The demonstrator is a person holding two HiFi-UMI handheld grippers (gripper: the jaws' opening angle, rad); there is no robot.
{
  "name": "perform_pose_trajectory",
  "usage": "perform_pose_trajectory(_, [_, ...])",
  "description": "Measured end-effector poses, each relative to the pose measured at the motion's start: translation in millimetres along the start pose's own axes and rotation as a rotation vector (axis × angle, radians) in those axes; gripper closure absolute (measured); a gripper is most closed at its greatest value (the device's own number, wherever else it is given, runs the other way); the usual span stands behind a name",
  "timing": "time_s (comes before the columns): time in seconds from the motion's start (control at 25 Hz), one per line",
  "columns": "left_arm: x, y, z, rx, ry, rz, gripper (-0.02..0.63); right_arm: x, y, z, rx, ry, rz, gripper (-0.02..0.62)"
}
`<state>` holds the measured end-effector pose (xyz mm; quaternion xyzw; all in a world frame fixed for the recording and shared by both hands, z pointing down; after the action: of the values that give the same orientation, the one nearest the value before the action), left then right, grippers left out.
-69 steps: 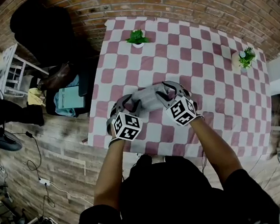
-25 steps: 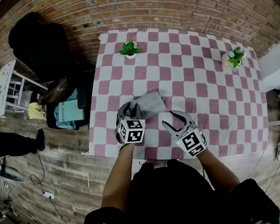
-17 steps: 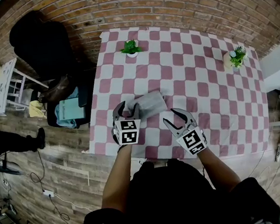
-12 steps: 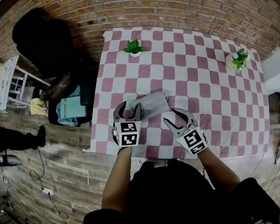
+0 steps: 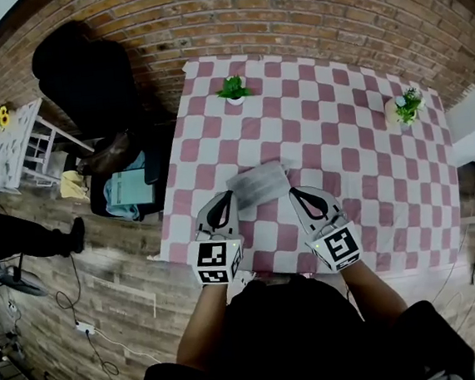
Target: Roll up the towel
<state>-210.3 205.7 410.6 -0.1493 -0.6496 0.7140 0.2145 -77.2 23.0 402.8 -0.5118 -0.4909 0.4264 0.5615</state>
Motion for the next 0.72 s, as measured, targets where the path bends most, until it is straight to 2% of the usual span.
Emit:
perform_pose_trajectory(0.2, [-1.5,27.1,-14.8,-0.058,-0.033,0.050,0.614,2.9,32.7,-8.6,-0.103,-0.001,-0.056,0.598])
perform_pose_trajectory(0.32, [-2.7,36.9,-21.7,-0.072,-0.021,0.069,0.614,2.8,39.5,-11.3,-0.102,-0.005,-0.070,0.598])
perform_pose_trajectory(0.72, [-16.9,42.4,-32.2,-0.076,-0.024,0.051,0.614,-3.9,31.8,-23.2,-0.066,-0.054,-0.058,0.597])
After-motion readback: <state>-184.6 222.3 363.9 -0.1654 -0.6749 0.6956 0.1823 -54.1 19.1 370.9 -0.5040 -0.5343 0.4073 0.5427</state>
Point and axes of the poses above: the fingertips, and each gripper's own axes: z forward along the fingers, x to its left, y out of its top, the point moved 9 cm from there along -z, backward along the fingers, and after that the axes turned 12 degrees about -x, right-handed, at the moved point
